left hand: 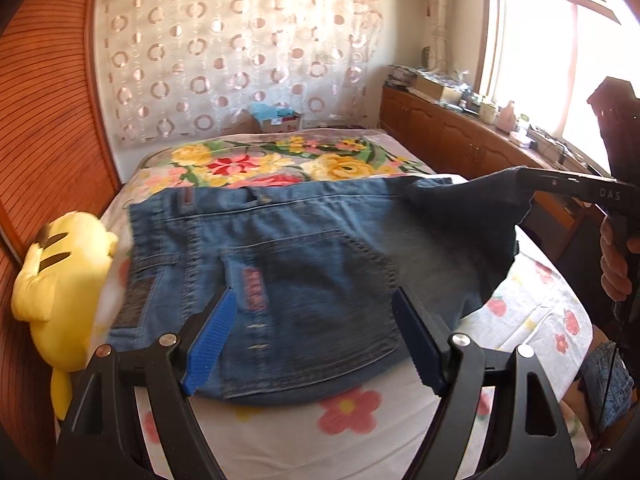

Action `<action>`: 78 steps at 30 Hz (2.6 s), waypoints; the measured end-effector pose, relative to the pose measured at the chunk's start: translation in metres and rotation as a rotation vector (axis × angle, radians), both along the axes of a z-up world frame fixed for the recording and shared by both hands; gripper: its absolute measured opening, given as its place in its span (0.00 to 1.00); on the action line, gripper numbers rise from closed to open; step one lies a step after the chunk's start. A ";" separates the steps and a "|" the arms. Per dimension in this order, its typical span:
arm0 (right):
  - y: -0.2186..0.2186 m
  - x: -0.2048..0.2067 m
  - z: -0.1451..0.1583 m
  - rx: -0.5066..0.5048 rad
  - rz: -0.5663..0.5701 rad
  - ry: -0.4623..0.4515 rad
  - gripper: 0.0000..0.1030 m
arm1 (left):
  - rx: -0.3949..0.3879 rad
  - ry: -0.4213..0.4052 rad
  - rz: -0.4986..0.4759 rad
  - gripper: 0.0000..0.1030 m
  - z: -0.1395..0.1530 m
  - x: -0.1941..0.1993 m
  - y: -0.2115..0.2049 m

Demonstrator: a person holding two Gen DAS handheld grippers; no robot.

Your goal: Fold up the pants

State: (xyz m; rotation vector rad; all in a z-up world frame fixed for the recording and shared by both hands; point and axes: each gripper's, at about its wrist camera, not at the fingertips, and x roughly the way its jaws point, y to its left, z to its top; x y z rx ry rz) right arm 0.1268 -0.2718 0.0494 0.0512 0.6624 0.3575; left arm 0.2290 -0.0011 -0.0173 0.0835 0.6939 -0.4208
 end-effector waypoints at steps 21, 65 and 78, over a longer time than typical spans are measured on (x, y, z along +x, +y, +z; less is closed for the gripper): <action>-0.061 -0.042 -0.005 0.044 -0.186 -0.025 0.31 | 0.008 0.038 -0.262 0.78 -0.001 0.015 -0.165; -0.031 0.005 -0.024 0.049 -0.146 0.075 0.32 | -0.039 -0.056 -0.048 0.03 0.053 0.048 -0.016; 0.004 0.051 -0.042 0.061 -0.009 0.099 0.32 | -0.008 0.050 0.074 0.03 0.006 0.045 0.071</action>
